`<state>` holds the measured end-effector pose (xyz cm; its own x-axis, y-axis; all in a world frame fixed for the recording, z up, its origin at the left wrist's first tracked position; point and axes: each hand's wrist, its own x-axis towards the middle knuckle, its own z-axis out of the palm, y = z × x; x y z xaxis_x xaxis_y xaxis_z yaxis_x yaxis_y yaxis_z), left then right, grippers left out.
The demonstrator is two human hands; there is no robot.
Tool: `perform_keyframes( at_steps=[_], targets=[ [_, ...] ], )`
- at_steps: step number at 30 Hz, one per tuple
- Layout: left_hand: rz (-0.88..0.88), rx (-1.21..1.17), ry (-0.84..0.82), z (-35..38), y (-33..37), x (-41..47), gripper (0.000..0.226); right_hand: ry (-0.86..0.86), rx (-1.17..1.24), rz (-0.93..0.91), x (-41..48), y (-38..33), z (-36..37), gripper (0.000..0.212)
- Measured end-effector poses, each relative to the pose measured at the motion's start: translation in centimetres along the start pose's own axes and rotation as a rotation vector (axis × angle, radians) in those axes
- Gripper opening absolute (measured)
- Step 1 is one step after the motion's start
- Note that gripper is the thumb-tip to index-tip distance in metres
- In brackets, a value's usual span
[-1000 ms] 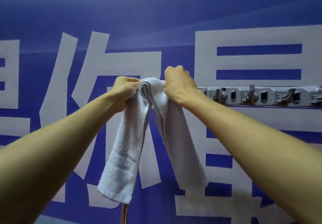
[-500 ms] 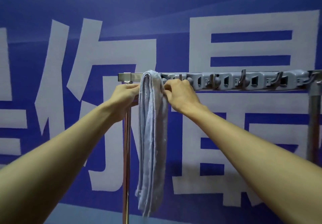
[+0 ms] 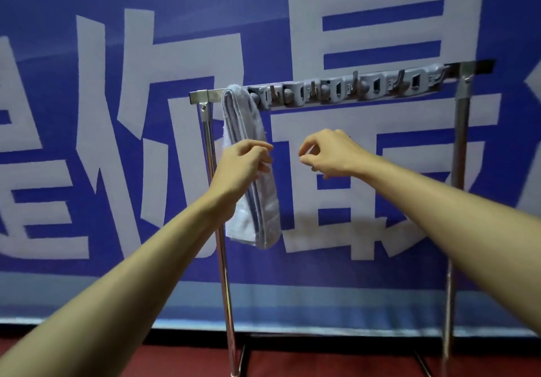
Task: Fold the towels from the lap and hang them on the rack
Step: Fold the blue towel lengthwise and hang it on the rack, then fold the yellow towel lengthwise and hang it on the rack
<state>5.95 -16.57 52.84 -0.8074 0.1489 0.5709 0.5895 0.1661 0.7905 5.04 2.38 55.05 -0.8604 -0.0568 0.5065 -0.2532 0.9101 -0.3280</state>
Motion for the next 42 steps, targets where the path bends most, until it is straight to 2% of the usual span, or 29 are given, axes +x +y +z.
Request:
perform_keyframes(
  at_steps=[5, 8, 13, 17, 21, 24, 27, 31, 35, 38, 42],
  targets=[
    [-0.186, 0.059, -0.224, 4.2, -3.2, -4.8, 0.022, -0.187, 0.004, 0.038, -6.9, 4.2, 0.9, 0.026],
    [-0.286, 0.09, -0.352, 7.4, -6.1, -7.7, 0.023, -0.326, 0.099, 0.13, -10.7, 7.9, 2.7, 0.023],
    [-0.43, 0.128, -0.588, 13.4, -13.2, -12.4, 0.024, -0.471, 0.23, 0.3, -15.7, 16.0, 9.5, 0.015],
    [-0.567, 0.074, -0.718, 18.1, -19.1, -16.2, 0.014, -0.553, 0.315, 0.464, -19.6, 22.3, 16.5, 0.009],
    [-0.678, 0.024, -0.715, 22.3, -24.4, -19.0, 0.012, -0.566, 0.311, 0.615, -23.9, 27.4, 22.8, 0.008],
    [-0.77, 0.023, -0.722, 25.5, -28.5, -20.9, 0.023, -0.56, 0.301, 0.744, -27.4, 31.2, 27.1, 0.014],
    [-0.818, 0.046, -0.797, 28.5, -32.3, -22.4, 0.028, -0.499, 0.263, 0.91, -30.8, 34.9, 30.9, 0.018],
    [-0.863, 0.036, -0.864, 31.4, -35.6, -23.6, 0.019, -0.581, 0.162, 1.098, -35.1, 38.7, 34.7, 0.028],
    [-0.898, 0.021, -0.843, 32.8, -38.2, -24.6, 0.026, -0.575, -0.034, 1.193, -38.3, 40.5, 38.5, 0.035],
    [-0.936, 0.001, -0.776, 33.0, -39.5, -25.2, 0.031, -0.592, -0.065, 1.258, -40.0, 40.5, 40.2, 0.045],
    [-0.969, 0.015, -0.772, 32.3, -40.0, -25.8, 0.028, -0.665, -0.072, 1.268, -40.7, 39.6, 41.4, 0.036]
  ],
)
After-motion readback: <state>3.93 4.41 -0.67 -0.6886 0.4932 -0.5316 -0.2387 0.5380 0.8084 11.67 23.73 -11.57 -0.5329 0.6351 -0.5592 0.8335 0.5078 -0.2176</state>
